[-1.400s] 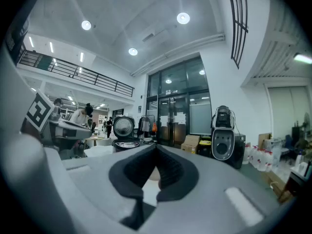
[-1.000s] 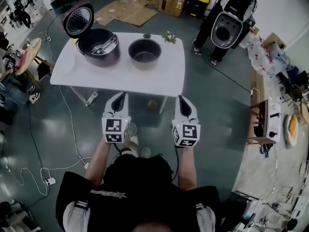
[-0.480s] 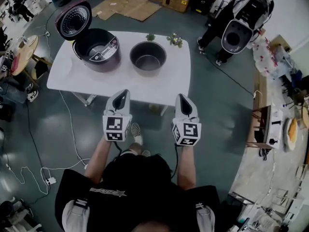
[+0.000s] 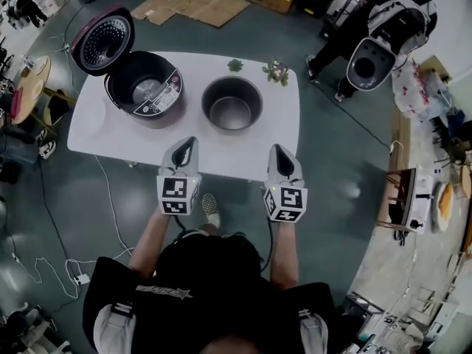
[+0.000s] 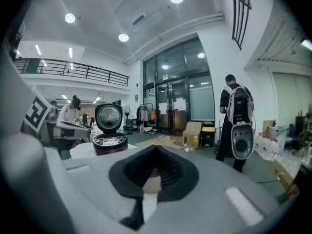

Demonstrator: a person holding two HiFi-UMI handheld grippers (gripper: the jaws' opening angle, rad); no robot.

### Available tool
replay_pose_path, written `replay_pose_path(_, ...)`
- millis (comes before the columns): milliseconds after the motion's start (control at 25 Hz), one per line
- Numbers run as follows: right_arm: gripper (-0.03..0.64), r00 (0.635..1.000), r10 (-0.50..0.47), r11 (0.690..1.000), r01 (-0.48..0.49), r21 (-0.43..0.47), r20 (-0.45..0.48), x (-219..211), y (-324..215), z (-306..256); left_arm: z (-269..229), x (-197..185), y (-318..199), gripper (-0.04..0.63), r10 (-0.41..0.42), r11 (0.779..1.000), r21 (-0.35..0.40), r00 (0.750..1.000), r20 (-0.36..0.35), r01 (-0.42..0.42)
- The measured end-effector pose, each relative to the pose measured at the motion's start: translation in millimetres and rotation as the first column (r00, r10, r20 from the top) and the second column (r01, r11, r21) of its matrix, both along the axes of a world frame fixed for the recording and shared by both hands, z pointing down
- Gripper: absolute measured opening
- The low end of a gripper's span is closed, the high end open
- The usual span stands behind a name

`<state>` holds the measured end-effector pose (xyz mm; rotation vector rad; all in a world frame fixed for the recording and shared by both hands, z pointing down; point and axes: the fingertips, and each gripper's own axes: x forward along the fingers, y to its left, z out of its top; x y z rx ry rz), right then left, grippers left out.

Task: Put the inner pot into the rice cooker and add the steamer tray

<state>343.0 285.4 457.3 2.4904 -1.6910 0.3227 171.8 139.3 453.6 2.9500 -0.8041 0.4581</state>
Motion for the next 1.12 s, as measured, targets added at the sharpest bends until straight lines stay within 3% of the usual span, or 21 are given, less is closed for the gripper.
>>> replay_pose_path(280,0.006,0.999,0.039,0.999,-0.038,-0.011,0.032,24,-38,13,15,17,-39,0.011,0.014,1.000,-0.009,1.000,0.022,-0.014)
replay_pose_path(320,0.052,0.999,0.036,0.999,-0.036,-0.004,0.039,27,-44,14,17,19,-44,0.011,0.016,1.000,-0.009,1.000,0.025,-0.016)
replay_pose_path(360,0.146,0.998,0.031,1.000,-0.031,0.001,0.048,29,-49,15,19,21,-47,0.011,0.018,1.000,-0.011,0.999,0.027,-0.018)
replay_pose_path(440,0.181,0.998,0.029,1.000,-0.029,0.002,0.064,33,-58,19,22,26,-53,0.011,0.022,1.000,-0.014,0.999,0.029,-0.021)
replay_pose_path(480,0.237,0.997,0.029,1.000,-0.029,0.001,0.070,36,-62,21,23,28,-56,0.011,0.022,1.000,-0.015,0.999,0.030,-0.022)
replay_pose_path(600,0.270,0.996,0.039,0.999,-0.038,-0.021,0.083,47,-71,29,26,34,-62,0.011,0.017,1.000,-0.020,0.999,0.039,-0.016)
replay_pose_path(1120,0.272,0.981,-0.014,0.985,0.047,-0.166,0.194,100,-129,98,62,57,-101,0.011,-0.088,0.992,-0.085,0.989,0.116,0.098)
